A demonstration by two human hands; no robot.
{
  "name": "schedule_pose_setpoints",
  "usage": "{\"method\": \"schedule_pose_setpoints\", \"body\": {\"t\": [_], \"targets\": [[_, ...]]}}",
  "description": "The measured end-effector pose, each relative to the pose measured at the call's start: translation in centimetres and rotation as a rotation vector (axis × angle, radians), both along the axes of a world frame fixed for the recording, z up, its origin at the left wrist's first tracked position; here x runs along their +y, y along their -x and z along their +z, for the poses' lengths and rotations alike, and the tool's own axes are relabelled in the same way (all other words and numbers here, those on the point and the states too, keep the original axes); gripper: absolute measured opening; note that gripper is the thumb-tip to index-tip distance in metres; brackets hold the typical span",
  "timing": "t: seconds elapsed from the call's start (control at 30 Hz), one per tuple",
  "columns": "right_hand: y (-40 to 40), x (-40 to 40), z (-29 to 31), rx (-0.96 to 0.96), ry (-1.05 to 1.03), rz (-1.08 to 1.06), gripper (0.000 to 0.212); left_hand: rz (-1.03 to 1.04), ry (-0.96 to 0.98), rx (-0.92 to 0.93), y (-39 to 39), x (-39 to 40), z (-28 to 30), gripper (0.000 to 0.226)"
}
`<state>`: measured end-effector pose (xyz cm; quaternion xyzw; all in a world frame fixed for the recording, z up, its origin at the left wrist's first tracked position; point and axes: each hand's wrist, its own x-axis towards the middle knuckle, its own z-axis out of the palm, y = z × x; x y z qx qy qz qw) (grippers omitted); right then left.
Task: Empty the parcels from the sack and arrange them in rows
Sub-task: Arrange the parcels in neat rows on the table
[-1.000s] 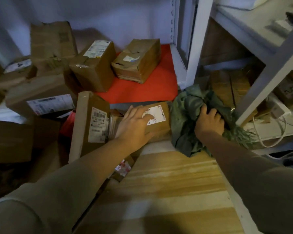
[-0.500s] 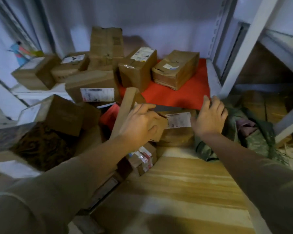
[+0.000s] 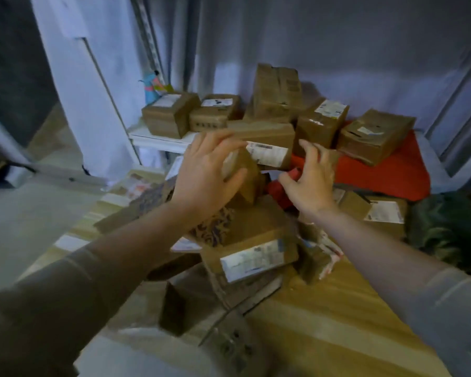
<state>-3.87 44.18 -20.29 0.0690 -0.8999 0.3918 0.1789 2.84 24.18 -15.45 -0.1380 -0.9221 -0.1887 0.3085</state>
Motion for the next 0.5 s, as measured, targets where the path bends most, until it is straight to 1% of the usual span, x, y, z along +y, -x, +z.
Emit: {"method": "schedule_pose_setpoints", "body": {"t": [0.07,0.1,0.13,0.17,0.2,0.23,0.27,0.3,0.33,0.37,0.4,0.43,0.5], "targets": [[-1.6,-4.0,0.7,-0.016,0.126,0.064,0.076,-0.053,-0.137,0.105,-1.3,-2.8,1.4,0.038],[-2.3,-5.9,1.1,-0.032,0.177,0.115,0.08,-0.012,-0.174,0.185,-1.8,-4.2,2.2,0.037],[-2.9,-7.9,1.6,-0.057,0.202,0.18,0.086,0.088,-0.215,0.238,-2.1,-6.0,2.6,0.037],[-3.5,-9.7,1.9,-0.079,0.171,0.246,0.091,0.226,-0.284,0.219,-2.1,-8.3,2.5,0.041],[-4.2,-11.2,2.1,-0.086,0.067,0.297,0.096,0.372,-0.369,0.084,-2.2,-10.7,1.4,0.049],[-4.8,-12.6,1.9,-0.089,-0.091,0.335,0.1,0.498,-0.466,-0.152,-2.7,-12.9,-0.8,0.062],[-5.3,-13.9,1.3,-0.099,-0.26,0.364,0.102,0.558,-0.579,-0.421,-4.0,-14.7,-3.7,0.079],[-5.7,-14.7,0.5,-0.119,-0.409,0.38,0.102,0.555,-0.635,-0.639,-5.7,-15.6,-6.9,0.093],[-6.0,-15.2,-0.7,-0.137,-0.522,0.382,0.099,0.512,-0.608,-0.793,-7.5,-15.9,-9.7,0.101],[-6.4,-15.5,-1.9,-0.134,-0.594,0.373,0.095,0.456,-0.546,-0.884,-9.1,-16.0,-11.8,0.099],[-6.7,-15.5,-2.8,-0.101,-0.641,0.359,0.09,0.415,-0.497,-0.91,-9.8,-16.0,-13.2,0.092],[-6.7,-15.5,-3.5,-0.061,-0.672,0.344,0.086,0.402,-0.487,-0.888,-9.9,-16.1,-13.7,0.085],[-6.8,-15.7,-3.6,-0.031,-0.691,0.317,0.077,0.418,-0.469,-0.844,-9.0,-16.6,-12.9,0.076]]}}
